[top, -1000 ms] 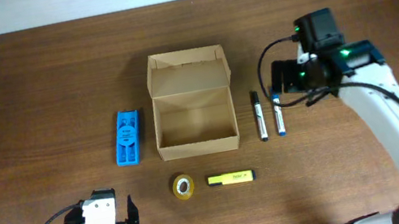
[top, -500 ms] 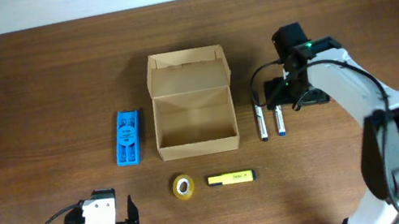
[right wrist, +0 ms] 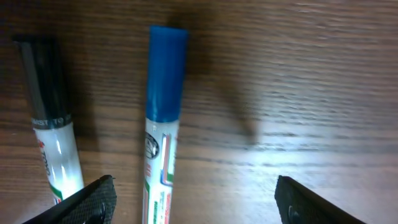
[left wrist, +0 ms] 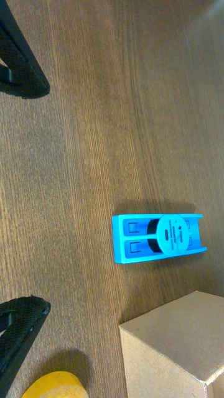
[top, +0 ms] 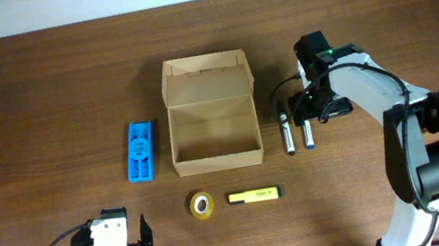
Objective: Pack container
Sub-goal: 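Move the right gripper over the blue marker and lower to grasp it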
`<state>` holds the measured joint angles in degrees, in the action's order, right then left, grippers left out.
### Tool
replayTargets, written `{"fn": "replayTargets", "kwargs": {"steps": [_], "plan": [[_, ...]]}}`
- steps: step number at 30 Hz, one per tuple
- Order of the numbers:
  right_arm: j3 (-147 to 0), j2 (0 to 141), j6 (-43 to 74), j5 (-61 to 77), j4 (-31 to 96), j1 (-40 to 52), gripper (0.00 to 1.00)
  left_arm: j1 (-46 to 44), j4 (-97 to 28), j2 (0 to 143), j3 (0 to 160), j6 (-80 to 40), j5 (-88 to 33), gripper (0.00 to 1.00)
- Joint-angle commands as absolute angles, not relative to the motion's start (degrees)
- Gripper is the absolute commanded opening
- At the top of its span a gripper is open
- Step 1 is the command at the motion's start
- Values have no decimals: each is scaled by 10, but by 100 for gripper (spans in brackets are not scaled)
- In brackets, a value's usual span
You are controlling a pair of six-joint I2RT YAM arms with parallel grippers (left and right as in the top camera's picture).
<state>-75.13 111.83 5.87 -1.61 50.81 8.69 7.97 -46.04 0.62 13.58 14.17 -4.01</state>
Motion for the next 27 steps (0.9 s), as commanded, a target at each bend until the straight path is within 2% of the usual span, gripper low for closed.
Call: {"fn": "replayTargets", "kwargs": {"steps": [1,7,11,14,20,27], "plan": [[-761,1138,47,16,505,90,81,83,-460,3,132,153,-36,100],[-761,1147,60,19,502,90,72,83,-460,3,132,153,-36,100],[-761,1148,79,24,499,90,56,83,-460,3,132,153,-36,100],[-757,1148,89,28,492,90,50,83,-460,3,132,153,-36,100],[-730,1148,91,37,469,90,47,83,-460,3,132,153,-36,100],[-704,1148,91,56,449,90,16,83,-460,3,132,153,-36,100]]}}
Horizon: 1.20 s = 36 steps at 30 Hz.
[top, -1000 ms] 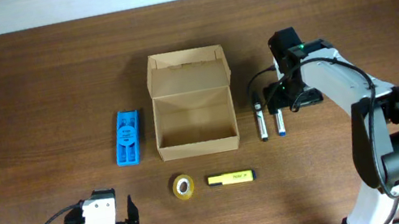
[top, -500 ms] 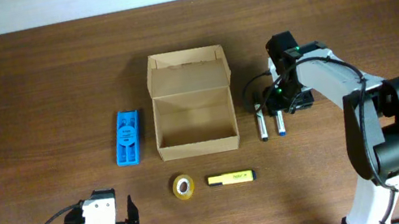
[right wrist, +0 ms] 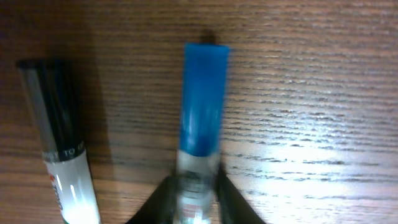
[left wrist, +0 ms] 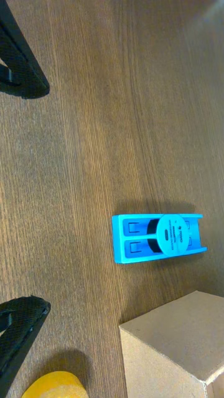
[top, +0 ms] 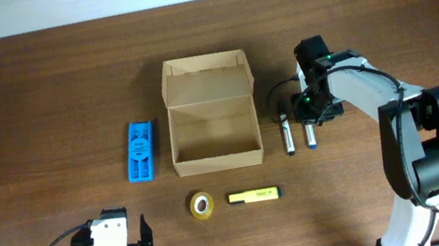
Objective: Pack container
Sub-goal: 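Move the right gripper over the blue marker and lower to grasp it, then lift the blue marker with the right gripper and lower it into the box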
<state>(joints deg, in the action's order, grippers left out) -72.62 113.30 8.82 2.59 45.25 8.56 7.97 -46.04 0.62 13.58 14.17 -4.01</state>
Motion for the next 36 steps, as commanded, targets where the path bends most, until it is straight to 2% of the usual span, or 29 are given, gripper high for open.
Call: {"fn": "replayTargets", "kwargs": {"steps": [1,3,6,17,21,29,33,36], "plan": [[-705,1148,91,56,449,90,13,83,-460,3,132,153,-36,100],[-715,1148,90,56,458,90,7,83,-460,3,132,153,-36,100],[-744,1145,90,56,486,90,4,83,-460,3,132,153,-36,100],[-912,1111,88,57,628,90,3,83,-460,3,132,153,-36,99],[-964,1098,44,86,663,101,4,83,-460,3,132,153,-36,100],[-1013,1096,-90,150,670,203,4,83,-460,3,132,153,-36,100],[-1013,1096,-154,129,650,276,4,83,-460,3,132,153,-36,100],[-1013,1097,-159,83,628,325,9,83,-460,3,132,153,-36,99]]}}
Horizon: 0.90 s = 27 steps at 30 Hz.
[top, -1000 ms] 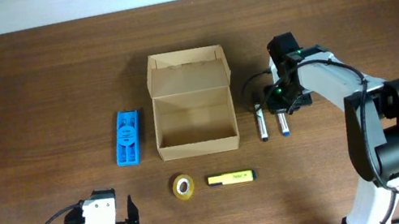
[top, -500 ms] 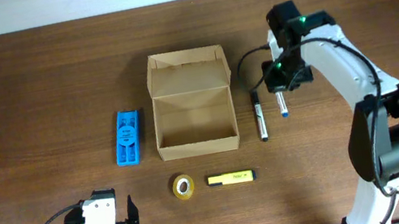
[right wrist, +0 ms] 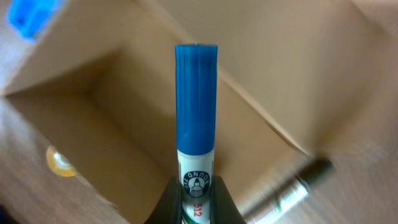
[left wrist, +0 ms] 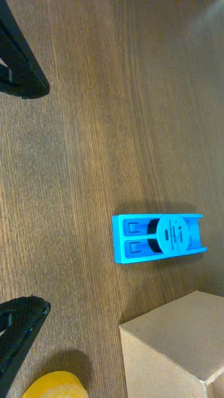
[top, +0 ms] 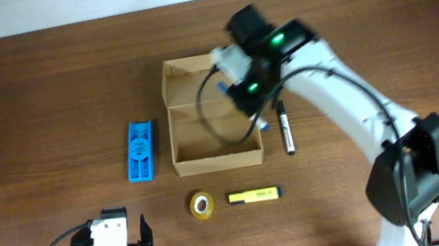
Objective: Pack container
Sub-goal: 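Lift the blue marker with the right gripper and lower it into the box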
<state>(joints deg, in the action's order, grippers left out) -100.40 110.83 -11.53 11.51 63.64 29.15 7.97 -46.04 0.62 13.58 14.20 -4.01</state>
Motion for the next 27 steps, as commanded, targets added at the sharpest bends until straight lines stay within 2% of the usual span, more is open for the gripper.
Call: {"fn": "replayTargets", "kwargs": {"steps": [1,7,18,25,27], "plan": [[-1013,1098,-163,71,621,341,11,83,-460,3,132,153,-36,100],[-1013,1118,-163,33,585,383,14,83,-460,3,132,153,-36,100],[-1013,1196,-172,29,574,382,15,83,-460,3,132,153,-36,100],[-1013,1203,-171,29,571,382,28,83,-460,3,132,153,-36,100],[-1013,1203,-171,29,571,382,28,83,-460,3,132,153,-36,100]]}}
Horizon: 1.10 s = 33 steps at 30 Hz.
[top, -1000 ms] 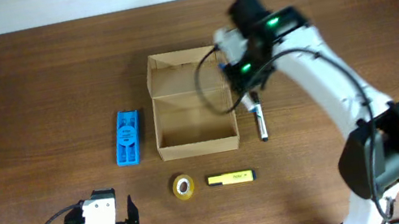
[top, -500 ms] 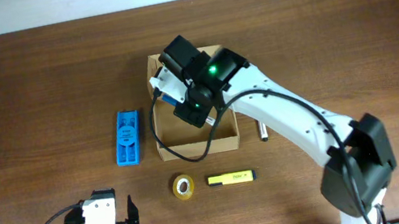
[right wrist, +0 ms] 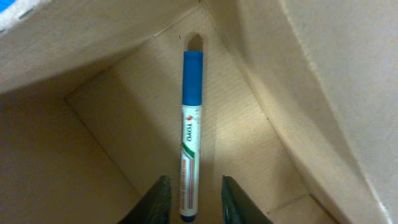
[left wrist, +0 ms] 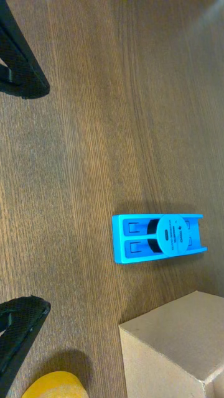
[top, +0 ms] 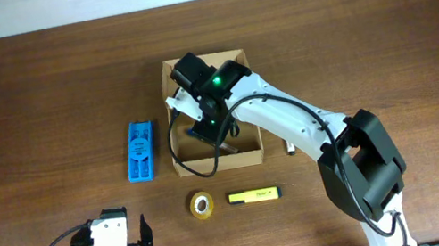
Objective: Pack container
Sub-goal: 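Lift the blue marker with the right gripper and lower it into the box, then open the right gripper, return right, and grasp the black marker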
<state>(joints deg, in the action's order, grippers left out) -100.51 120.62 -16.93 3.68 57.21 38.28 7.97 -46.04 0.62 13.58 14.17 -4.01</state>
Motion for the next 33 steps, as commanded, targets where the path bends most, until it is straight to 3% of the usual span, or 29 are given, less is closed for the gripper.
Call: {"fn": "replayTargets", "kwargs": {"steps": [1,3,7,8,10,12,18,23,28,33], "plan": [[-1013,1201,-171,29,572,382,28,83,-460,3,132,153,-36,100],[-1013,1197,-171,29,572,382,31,83,-460,3,132,153,-36,100],[-1026,1173,-145,29,579,383,51,83,-460,3,132,153,-36,100],[-1034,1165,-140,29,585,383,60,83,-460,3,132,153,-36,100],[-1053,1142,-118,27,602,382,90,83,-460,3,132,153,-36,100],[-1066,1119,-98,21,617,382,99,83,-460,3,132,153,-36,99],[-1069,1034,-13,-25,672,354,100,83,-460,3,132,153,-36,100],[-1049,962,39,-24,711,266,99,83,-460,3,132,153,-36,100],[-972,890,98,-32,709,168,99,83,-460,3,132,153,-36,100],[-882,878,156,-33,686,131,99,83,-460,3,132,153,-36,99]]}}
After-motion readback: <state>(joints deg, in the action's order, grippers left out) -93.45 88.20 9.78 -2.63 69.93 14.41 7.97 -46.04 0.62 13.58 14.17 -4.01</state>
